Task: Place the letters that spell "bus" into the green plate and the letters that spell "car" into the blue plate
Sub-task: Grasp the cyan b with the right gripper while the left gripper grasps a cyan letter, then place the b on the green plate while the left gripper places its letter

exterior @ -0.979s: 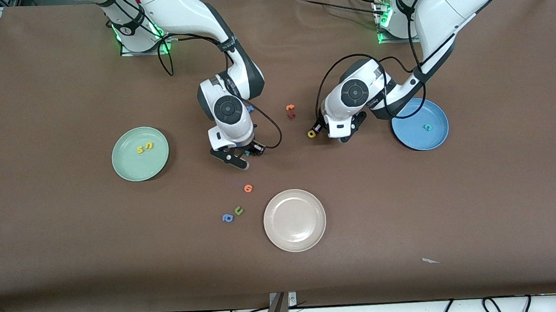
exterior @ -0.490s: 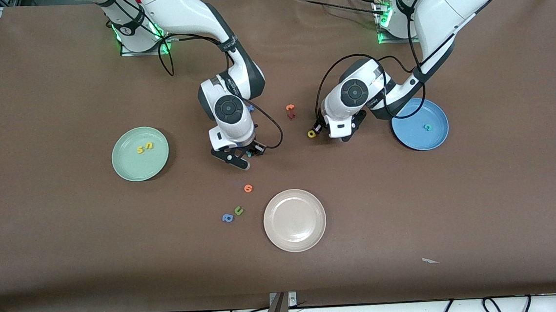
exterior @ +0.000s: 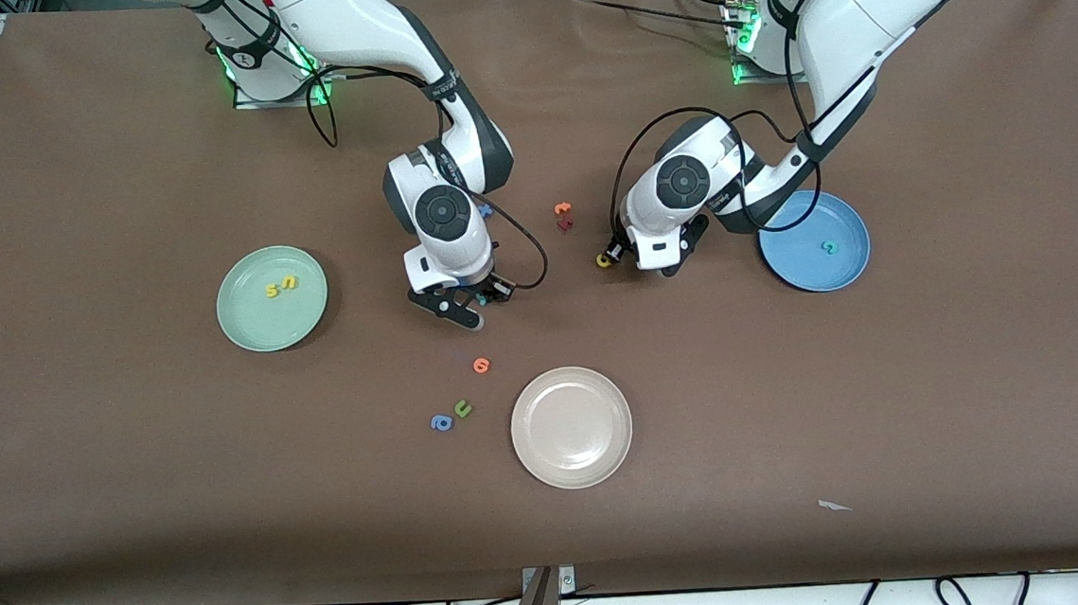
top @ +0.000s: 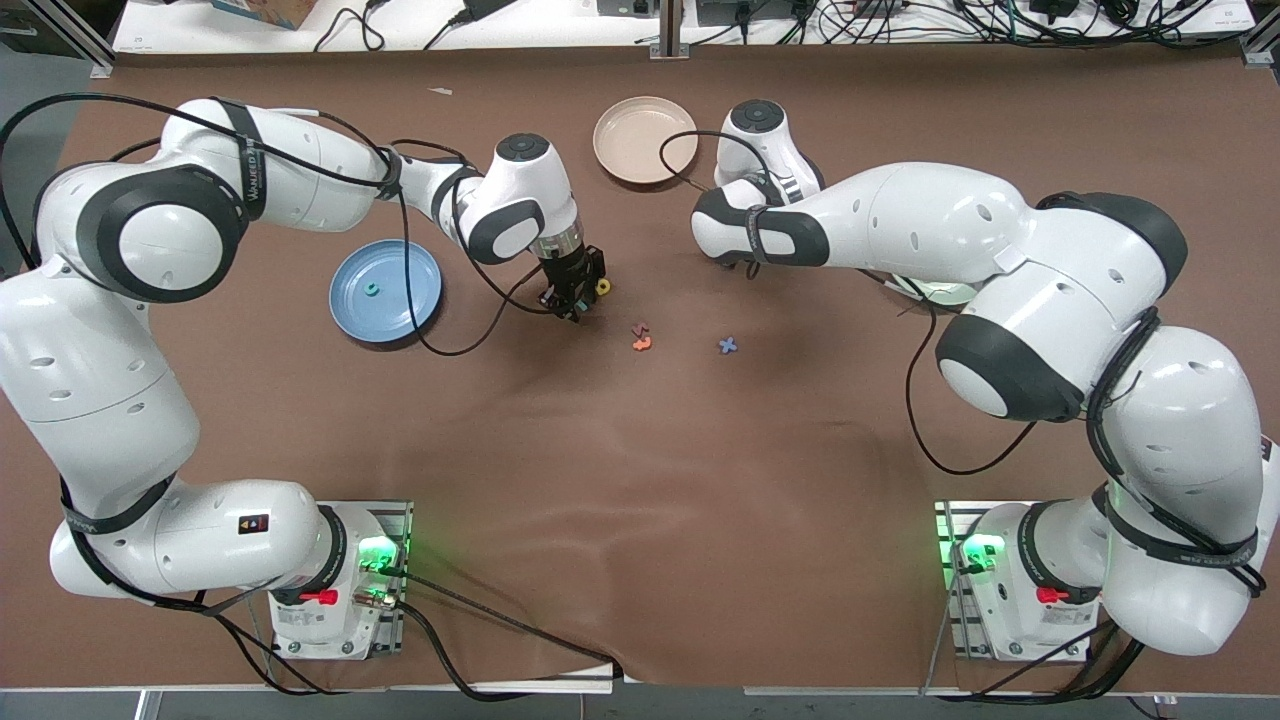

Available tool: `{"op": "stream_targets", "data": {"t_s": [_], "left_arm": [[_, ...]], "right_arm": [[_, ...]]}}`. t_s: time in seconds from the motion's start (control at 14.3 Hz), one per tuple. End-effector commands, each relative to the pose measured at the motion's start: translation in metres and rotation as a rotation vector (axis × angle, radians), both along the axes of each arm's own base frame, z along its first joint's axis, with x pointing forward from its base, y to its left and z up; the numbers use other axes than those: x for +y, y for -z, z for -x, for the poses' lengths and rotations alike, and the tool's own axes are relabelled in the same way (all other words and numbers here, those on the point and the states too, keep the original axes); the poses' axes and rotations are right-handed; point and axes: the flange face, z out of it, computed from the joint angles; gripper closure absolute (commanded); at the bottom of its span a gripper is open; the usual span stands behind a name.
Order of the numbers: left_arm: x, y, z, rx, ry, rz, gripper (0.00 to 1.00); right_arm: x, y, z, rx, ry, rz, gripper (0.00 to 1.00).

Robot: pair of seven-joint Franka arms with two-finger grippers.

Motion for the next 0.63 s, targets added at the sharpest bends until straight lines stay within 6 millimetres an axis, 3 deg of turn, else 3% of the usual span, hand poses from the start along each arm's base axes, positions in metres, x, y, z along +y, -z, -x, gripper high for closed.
{"op": "stream_targets", "data": {"t_s": [0.0, 0.14, 0.28, 0.42, 0.56], "left_arm": [[0.002, 0.006, -0.010, -0.021, -0.018, -0.025, 0.53], [0.002, 0.006, -0.010, -0.025, -0.008, -0.025, 0.73], [0.002, 0.005, -0.011, -0.030, 0.005, -0.022, 0.96], [0.001, 0.003, -0.014, -0.038, 0.026, -0.015, 1.00], [0.004, -0.002, -0.018, -0.053, 0.057, -0.009, 1.00]], "right_arm": [[0.003, -0.003, -0.002, 0.004, -0.008, 0.010, 0.98], [0.002, -0.003, -0.002, 0.010, -0.008, 0.014, 0.98], [-0.007, -0.019, -0.011, 0.009, -0.002, 0.018, 0.98], [-0.028, -0.050, -0.025, 0.044, -0.059, 0.031, 0.98], [-0.064, -0.083, -0.040, 0.095, -0.131, 0.050, 0.98]]}}
